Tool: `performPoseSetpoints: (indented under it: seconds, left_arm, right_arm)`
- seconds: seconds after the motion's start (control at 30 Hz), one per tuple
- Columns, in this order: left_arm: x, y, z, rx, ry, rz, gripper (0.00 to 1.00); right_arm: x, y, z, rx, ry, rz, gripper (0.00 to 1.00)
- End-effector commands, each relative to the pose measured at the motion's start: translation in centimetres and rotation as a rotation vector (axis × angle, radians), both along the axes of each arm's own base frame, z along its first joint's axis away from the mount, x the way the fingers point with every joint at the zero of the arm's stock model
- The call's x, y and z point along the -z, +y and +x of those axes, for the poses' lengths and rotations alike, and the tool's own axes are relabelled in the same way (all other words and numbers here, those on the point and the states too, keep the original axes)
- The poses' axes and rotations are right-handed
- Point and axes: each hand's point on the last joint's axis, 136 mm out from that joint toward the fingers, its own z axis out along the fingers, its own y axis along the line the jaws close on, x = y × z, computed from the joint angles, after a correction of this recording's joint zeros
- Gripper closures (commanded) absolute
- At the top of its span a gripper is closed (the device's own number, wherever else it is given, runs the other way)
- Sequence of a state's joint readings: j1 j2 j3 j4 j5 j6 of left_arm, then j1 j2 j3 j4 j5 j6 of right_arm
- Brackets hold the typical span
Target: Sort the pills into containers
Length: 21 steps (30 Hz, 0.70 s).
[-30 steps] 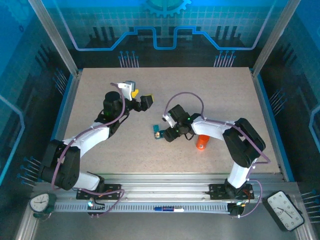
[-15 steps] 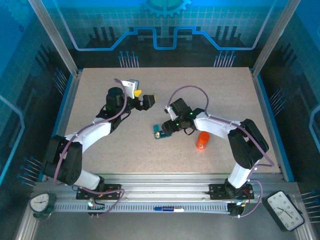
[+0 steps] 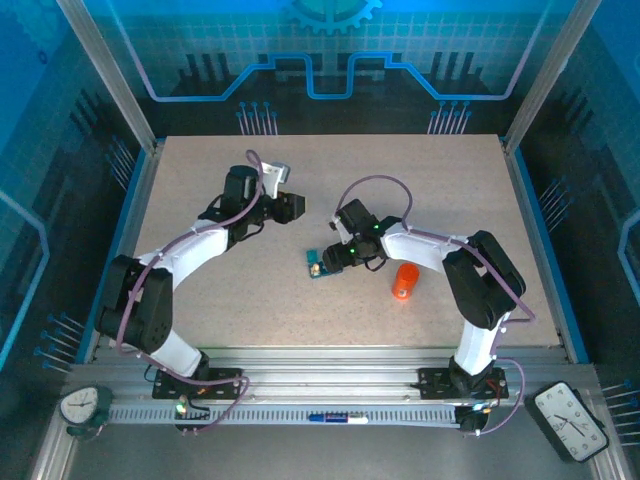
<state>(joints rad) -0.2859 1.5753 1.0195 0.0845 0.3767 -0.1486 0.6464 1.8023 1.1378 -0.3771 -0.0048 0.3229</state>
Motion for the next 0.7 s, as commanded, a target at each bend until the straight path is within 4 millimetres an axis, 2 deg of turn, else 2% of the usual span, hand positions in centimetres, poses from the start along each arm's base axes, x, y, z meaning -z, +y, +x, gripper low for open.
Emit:
performPoseSetpoints:
  seconds: [0.0,0.4,0.67]
  left_arm:
    - [1.6,-1.0,-0.5,0.070,0.111,0.004,1.00]
    - [5.8,-2.5,-2.7,0.130,0.265,0.089,1.00]
    - [8.5,-3.1,-4.3,0.161,0.377,0.127,1.00]
  right_arm:
    - [1.4,-0.8,-0.5,0.024,0.043,-0.020,0.26]
    - [3.0,-1.6,-0.5,0.038,0.068,-0.051,0.28]
    - [3.4,-1.7,-0.8,0.046,0.079,-0.046,0.28]
